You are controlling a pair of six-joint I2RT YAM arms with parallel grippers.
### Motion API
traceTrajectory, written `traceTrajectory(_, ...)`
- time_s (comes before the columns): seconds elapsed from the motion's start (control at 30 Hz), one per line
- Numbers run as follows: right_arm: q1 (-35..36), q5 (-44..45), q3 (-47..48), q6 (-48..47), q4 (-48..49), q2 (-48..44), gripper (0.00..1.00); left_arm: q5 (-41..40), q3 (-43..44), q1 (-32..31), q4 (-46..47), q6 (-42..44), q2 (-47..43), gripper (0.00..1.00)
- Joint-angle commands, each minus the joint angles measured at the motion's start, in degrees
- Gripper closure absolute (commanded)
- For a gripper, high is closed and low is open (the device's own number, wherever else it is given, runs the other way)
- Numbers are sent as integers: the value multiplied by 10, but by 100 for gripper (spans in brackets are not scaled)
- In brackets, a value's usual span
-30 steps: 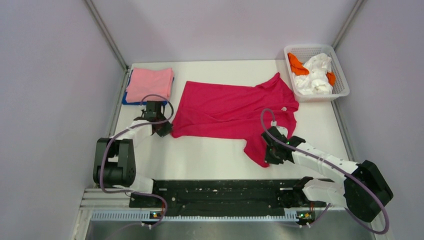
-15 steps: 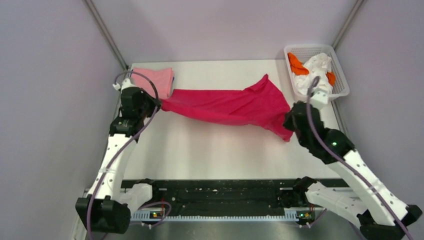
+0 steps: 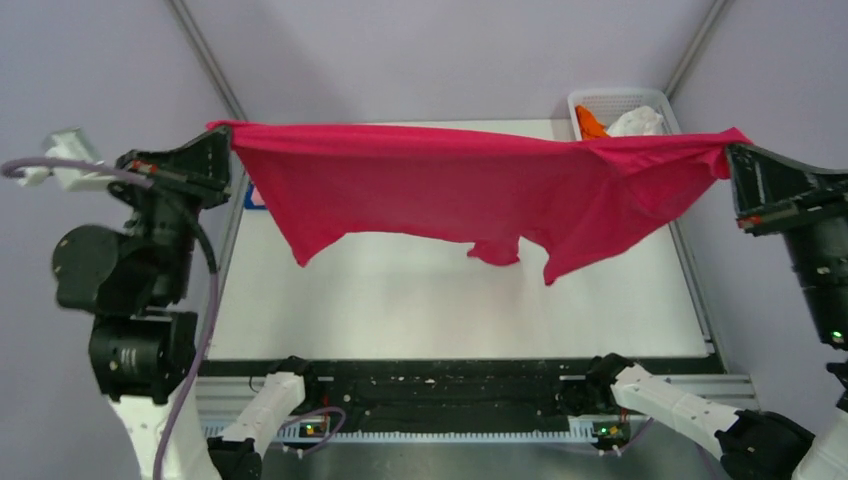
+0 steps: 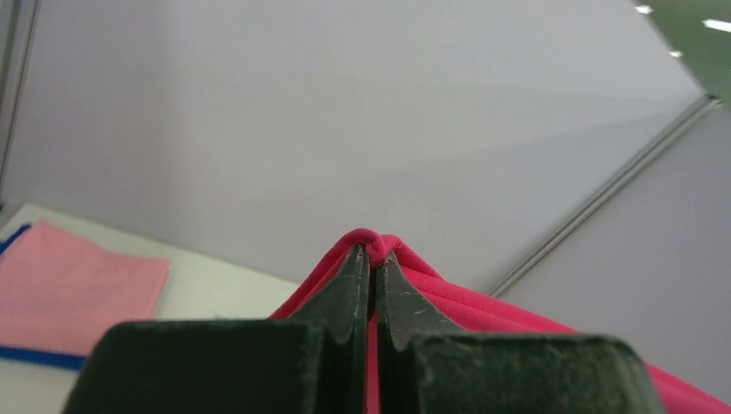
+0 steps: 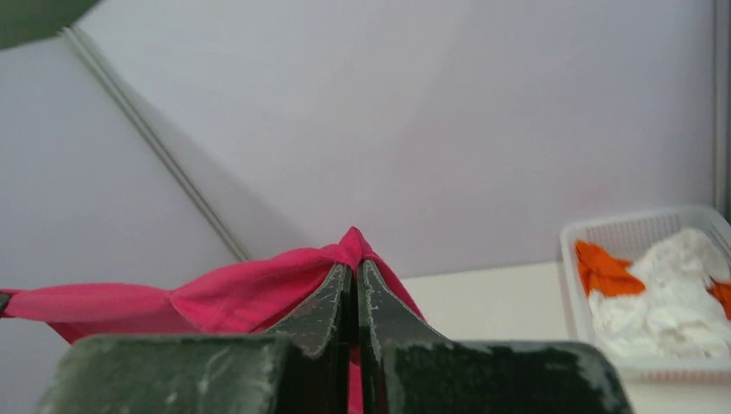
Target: Fold and stack the t-shirts
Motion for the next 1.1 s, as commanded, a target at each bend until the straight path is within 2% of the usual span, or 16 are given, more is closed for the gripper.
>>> traceTrajectory(0.0,-2,-85,98,-65,-17,15,100,-1,98,4,-43,37,-11,100)
traceTrajectory(0.2,-2,-126,154,-79,-31,33,100,17,114,4,-40,32,-25,100)
traceTrajectory(0.3,-2,-89,141,-95,-31,47,100,17,99,4,-34,32,-17,100)
traceTrajectory(0.37,-2,-31,118,-108,-22,59,100,14,72,4,-26,31,-8,100)
traceTrajectory(0.47,-2,43,48,-127,22,66,100,7,-7,4,18,35,-2,100)
traceTrajectory(0.53,-1,88,-10,-143,61,70,100,-4,-92,4,54,38,0,100)
traceTrajectory(0.7,-2,237,-172,-207,208,95,100,-31,-252,4,118,33,41,100)
traceTrajectory(0.77,-7,257,-244,-230,289,112,100,-51,-312,4,162,29,67,100)
traceTrajectory(0.83,-32,229,-307,-210,332,132,100,-64,-353,4,199,27,115,100)
traceTrajectory(0.9,-71,159,-357,-156,349,161,100,-66,-362,4,224,26,176,100)
traceTrajectory(0.97,-104,97,-391,-119,378,199,100,-63,-355,4,242,23,248,100)
traceTrajectory(1.07,-122,72,-413,-111,433,275,100,-55,-305,5,233,12,364,100)
